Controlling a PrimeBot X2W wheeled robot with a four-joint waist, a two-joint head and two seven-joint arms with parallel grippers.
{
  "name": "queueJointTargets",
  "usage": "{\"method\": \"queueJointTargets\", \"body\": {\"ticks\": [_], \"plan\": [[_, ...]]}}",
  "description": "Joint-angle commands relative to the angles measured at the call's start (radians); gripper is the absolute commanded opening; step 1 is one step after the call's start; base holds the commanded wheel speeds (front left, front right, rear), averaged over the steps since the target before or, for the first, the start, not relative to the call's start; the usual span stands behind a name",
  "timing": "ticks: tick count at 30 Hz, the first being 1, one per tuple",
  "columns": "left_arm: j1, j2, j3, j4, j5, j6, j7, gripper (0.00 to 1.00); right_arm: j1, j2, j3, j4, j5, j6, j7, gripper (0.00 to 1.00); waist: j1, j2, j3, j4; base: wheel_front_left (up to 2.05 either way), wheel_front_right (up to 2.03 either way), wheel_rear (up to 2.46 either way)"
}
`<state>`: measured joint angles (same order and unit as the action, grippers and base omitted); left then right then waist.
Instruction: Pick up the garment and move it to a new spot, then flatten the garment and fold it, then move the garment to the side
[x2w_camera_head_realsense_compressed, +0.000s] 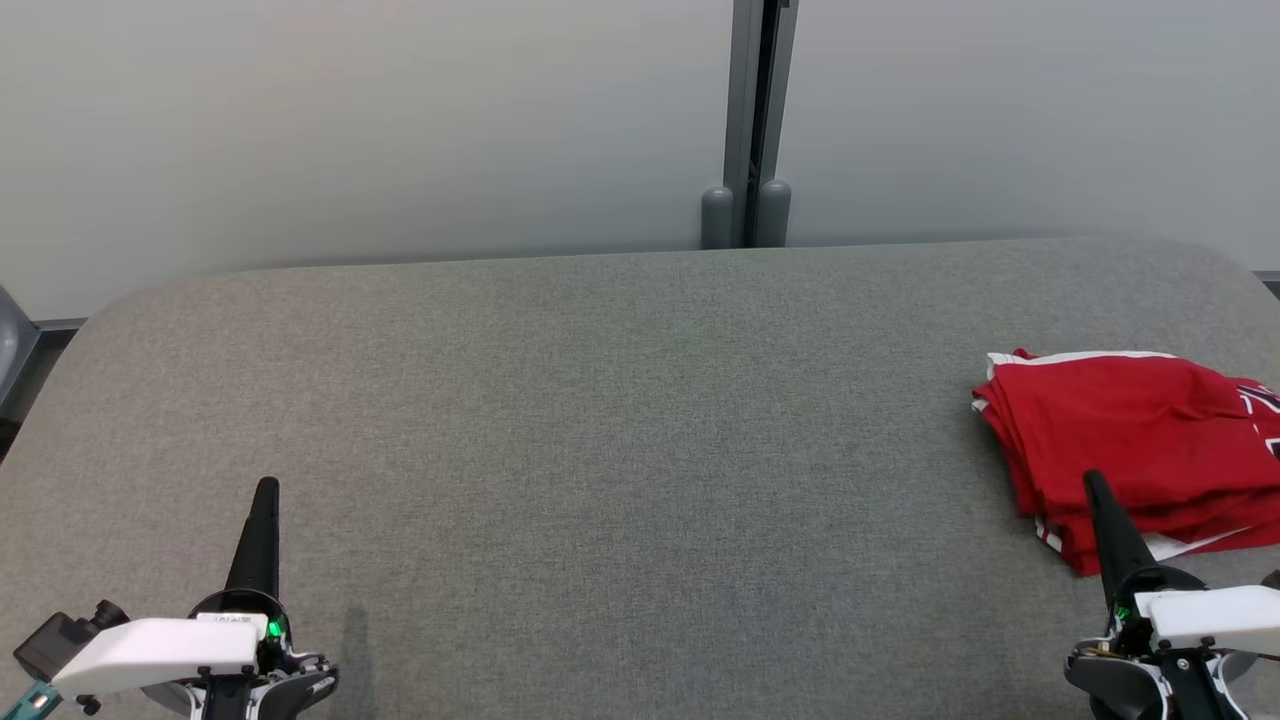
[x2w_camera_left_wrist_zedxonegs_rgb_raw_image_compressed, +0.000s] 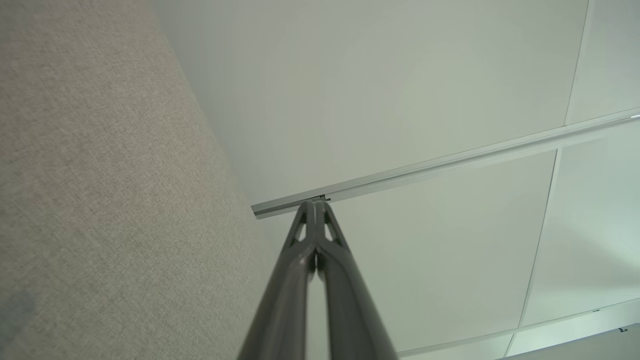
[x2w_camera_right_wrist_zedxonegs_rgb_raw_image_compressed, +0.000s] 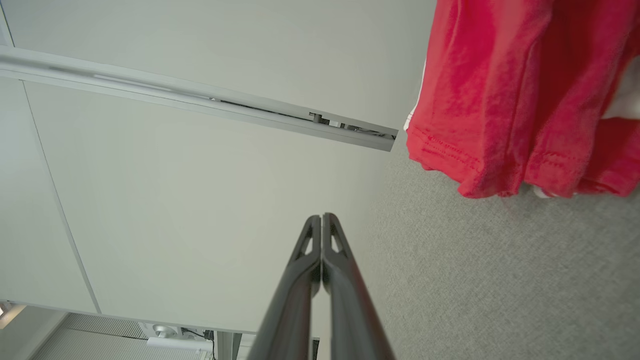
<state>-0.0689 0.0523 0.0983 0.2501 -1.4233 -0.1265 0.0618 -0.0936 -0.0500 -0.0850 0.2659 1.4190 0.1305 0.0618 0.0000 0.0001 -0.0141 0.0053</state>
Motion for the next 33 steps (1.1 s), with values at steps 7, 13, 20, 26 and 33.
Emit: {"method": "queueJointTargets", "body": {"ticks": [7,13,20,26,33], "plan": [[-0.032,0.002,0.010,-0.007,-0.065,-0.006,0.019,0.00,-0.018,-0.003,-0.013,-0.015,0.069,0.000,0.023,0.00,0.0000,-0.0001,0.005,-0.002,0.00,0.00,0.00],[-0.033,0.001,0.012,-0.006,-0.101,-0.007,0.029,0.00,-0.018,-0.003,-0.019,-0.017,0.104,0.000,0.033,0.00,0.0000,-0.0001,0.008,-0.002,0.00,0.00,0.00],[-0.043,0.000,0.015,-0.006,-0.146,-0.007,0.042,0.00,-0.020,-0.002,-0.025,-0.020,0.149,0.000,0.044,0.00,0.0000,-0.0001,0.012,-0.004,0.00,0.00,0.00],[-0.048,-0.001,0.018,-0.006,-0.181,-0.007,0.053,0.00,-0.018,-0.002,-0.030,-0.022,0.188,0.000,0.055,0.00,0.0000,-0.0001,0.016,-0.005,0.00,0.00,0.00],[-0.046,-0.001,0.019,-0.006,-0.190,-0.008,0.056,0.00,-0.019,-0.002,-0.031,-0.023,0.195,0.000,0.056,0.00,0.0000,-0.0001,0.017,-0.005,0.00,0.00,0.00]]}}
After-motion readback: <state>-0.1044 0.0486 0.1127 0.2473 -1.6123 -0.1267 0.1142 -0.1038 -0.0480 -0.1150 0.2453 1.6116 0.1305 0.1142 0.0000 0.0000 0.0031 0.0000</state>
